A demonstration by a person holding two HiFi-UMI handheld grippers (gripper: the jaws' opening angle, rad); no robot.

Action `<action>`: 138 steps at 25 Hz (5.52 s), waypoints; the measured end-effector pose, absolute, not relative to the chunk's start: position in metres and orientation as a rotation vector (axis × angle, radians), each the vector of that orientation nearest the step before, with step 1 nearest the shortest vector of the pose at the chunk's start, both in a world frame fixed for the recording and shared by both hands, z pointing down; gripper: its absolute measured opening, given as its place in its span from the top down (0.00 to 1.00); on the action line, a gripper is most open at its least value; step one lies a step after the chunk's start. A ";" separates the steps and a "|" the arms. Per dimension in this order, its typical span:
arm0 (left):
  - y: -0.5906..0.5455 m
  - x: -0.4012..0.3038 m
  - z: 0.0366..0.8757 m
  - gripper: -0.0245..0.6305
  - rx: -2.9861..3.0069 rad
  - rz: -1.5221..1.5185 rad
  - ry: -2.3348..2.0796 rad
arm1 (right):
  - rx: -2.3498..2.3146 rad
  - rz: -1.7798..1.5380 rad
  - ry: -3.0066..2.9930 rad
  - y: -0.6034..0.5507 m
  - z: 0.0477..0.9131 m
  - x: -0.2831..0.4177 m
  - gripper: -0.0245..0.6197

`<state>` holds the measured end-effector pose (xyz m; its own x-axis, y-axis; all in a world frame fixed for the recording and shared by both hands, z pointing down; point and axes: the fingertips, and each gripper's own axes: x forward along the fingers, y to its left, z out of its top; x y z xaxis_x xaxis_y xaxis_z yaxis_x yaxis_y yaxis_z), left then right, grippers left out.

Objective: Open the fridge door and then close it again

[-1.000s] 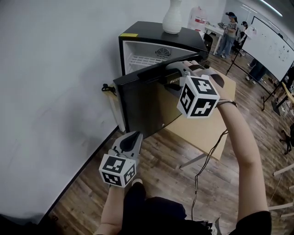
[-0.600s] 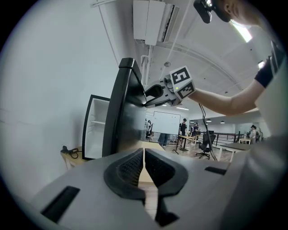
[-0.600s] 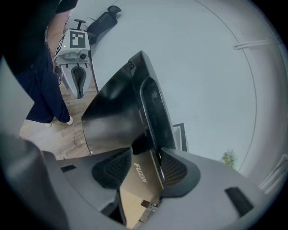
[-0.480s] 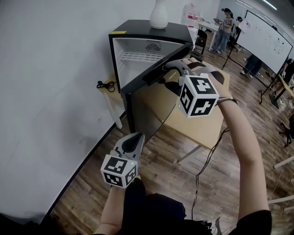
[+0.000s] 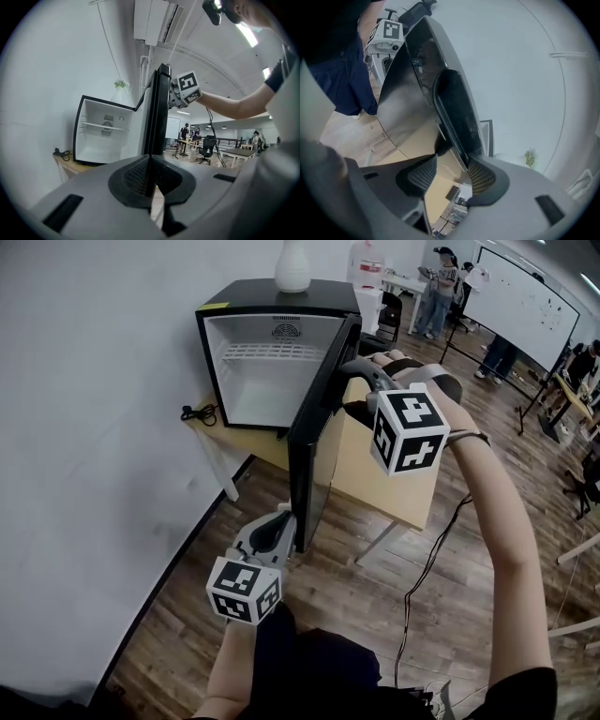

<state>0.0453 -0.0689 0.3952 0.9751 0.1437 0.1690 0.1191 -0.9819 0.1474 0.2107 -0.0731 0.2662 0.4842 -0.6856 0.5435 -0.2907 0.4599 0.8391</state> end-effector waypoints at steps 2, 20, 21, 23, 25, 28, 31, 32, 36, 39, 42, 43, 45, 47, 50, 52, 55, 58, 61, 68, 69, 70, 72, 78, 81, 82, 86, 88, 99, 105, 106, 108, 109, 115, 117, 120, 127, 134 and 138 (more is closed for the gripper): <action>-0.063 0.044 0.395 0.94 2.989 0.268 0.210 | 1.101 -0.313 -1.070 -0.064 0.267 0.213 0.69; -0.046 0.040 0.391 0.94 2.998 0.248 0.220 | 1.053 -0.297 -0.994 -0.030 0.268 0.224 0.69; -0.046 0.039 0.391 0.94 2.997 0.246 0.216 | 1.053 -0.299 -0.996 -0.030 0.268 0.223 0.69; -0.046 0.037 0.391 0.94 2.997 0.243 0.205 | 1.055 -0.305 -1.000 -0.030 0.267 0.222 0.69; -0.046 0.034 0.391 0.94 2.997 0.243 0.196 | 1.058 -0.310 -1.004 -0.031 0.266 0.220 0.69; -0.047 0.031 0.393 0.94 2.993 0.248 0.185 | 1.064 -0.319 -1.008 -0.035 0.265 0.217 0.69; -0.049 0.031 0.396 0.94 2.985 0.245 0.176 | 1.063 -0.316 -1.010 -0.040 0.267 0.217 0.70; -0.049 0.031 0.397 0.94 2.983 0.243 0.175 | 1.063 -0.317 -1.011 -0.041 0.267 0.217 0.70; -0.053 0.029 0.400 0.94 2.979 0.249 0.169 | 1.073 -0.326 -1.025 -0.052 0.267 0.213 0.70; -0.061 0.027 0.402 0.94 2.974 0.254 0.154 | 1.083 -0.330 -1.028 -0.065 0.265 0.211 0.70; -0.070 0.024 0.404 0.94 2.970 0.258 0.136 | 1.083 -0.329 -1.022 -0.076 0.266 0.208 0.70; -0.073 0.024 0.404 0.94 2.969 0.256 0.131 | 1.083 -0.330 -1.023 -0.079 0.266 0.208 0.70; -0.078 0.024 0.404 0.94 2.968 0.251 0.125 | 1.084 -0.333 -1.025 -0.086 0.266 0.208 0.70; -0.084 0.024 0.403 0.94 2.966 0.247 0.118 | 1.086 -0.336 -1.028 -0.091 0.266 0.207 0.70; -0.093 0.023 0.402 0.94 2.964 0.241 0.108 | 1.085 -0.338 -1.027 -0.098 0.265 0.206 0.70; -0.099 0.022 0.403 0.94 2.963 0.241 0.106 | 1.084 -0.338 -1.023 -0.103 0.264 0.205 0.70; -0.106 0.024 0.403 0.94 2.958 0.240 0.105 | 1.093 -0.338 -1.020 -0.112 0.264 0.205 0.70; -0.111 0.026 0.402 0.94 2.951 0.230 0.113 | 1.103 -0.341 -1.013 -0.121 0.264 0.205 0.70; -0.117 0.027 0.401 0.94 2.950 0.227 0.111 | 1.107 -0.342 -1.007 -0.131 0.264 0.203 0.70; -0.135 0.033 0.400 0.94 2.948 0.228 0.107 | 1.111 -0.343 -1.009 -0.156 0.264 0.204 0.71; -0.136 0.034 0.401 0.94 2.948 0.228 0.106 | 1.113 -0.344 -1.010 -0.158 0.264 0.205 0.71; -0.137 0.035 0.401 0.94 2.948 0.229 0.105 | 1.116 -0.345 -1.009 -0.160 0.264 0.205 0.71; -0.140 0.036 0.402 0.94 2.948 0.230 0.101 | 1.120 -0.346 -1.007 -0.165 0.264 0.205 0.71; -0.157 0.042 0.401 0.94 2.946 0.235 0.095 | 1.129 -0.343 -1.004 -0.188 0.264 0.209 0.71; -0.165 0.046 0.401 0.94 2.946 0.237 0.095 | 1.130 -0.341 -0.998 -0.199 0.264 0.211 0.71; -0.168 0.047 0.401 0.94 2.945 0.238 0.094 | 1.130 -0.340 -0.997 -0.203 0.264 0.212 0.71; -0.181 0.052 0.405 0.94 2.941 0.248 0.082 | 1.138 -0.339 -0.991 -0.218 0.264 0.217 0.71; -0.189 0.054 0.407 0.94 2.939 0.251 0.076 | 1.142 -0.339 -0.985 -0.227 0.264 0.221 0.71; -0.238 0.067 0.413 0.94 2.924 0.275 0.035 | 1.156 -0.329 -0.995 -0.273 0.264 0.244 0.71; -0.263 0.083 0.414 0.94 2.920 0.277 0.028 | 1.166 -0.309 -0.994 -0.299 0.266 0.262 0.71; -0.267 0.086 0.414 0.94 2.920 0.276 0.028 | 1.167 -0.306 -0.994 -0.303 0.266 0.265 0.71; -0.274 0.094 0.414 0.94 2.921 0.273 0.030 | 1.170 -0.301 -0.997 -0.310 0.267 0.272 0.71; -0.278 0.097 0.414 0.94 2.921 0.272 0.032 | 1.172 -0.298 -0.998 -0.314 0.268 0.276 0.71; -0.299 0.117 0.411 0.94 2.923 0.256 0.047 | 1.201 -0.268 -0.969 -0.332 0.268 0.295 0.71; -0.305 0.124 0.410 0.94 2.923 0.245 0.051 | 1.213 -0.256 -0.957 -0.339 0.267 0.302 0.70; -0.314 0.133 0.409 0.94 2.923 0.235 0.062 | 1.225 -0.247 -0.950 -0.348 0.268 0.313 0.70; -0.336 0.149 0.409 0.94 2.923 0.235 0.097 | 1.262 -0.215 -0.905 -0.365 0.268 0.337 0.70; -0.357 0.164 0.409 0.94 2.923 0.229 0.137 | 1.306 -0.151 -0.831 -0.375 0.269 0.356 0.69; -0.361 0.168 0.410 0.94 2.925 0.228 0.175 | 1.318 -0.144 -0.820 -0.376 0.269 0.355 0.69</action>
<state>0.1684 -0.3610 0.4099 0.9810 0.1332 0.1409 0.1020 -0.9725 0.2094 0.3551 -0.3761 0.2690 0.7181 -0.5321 0.4485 -0.3470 0.2848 0.8935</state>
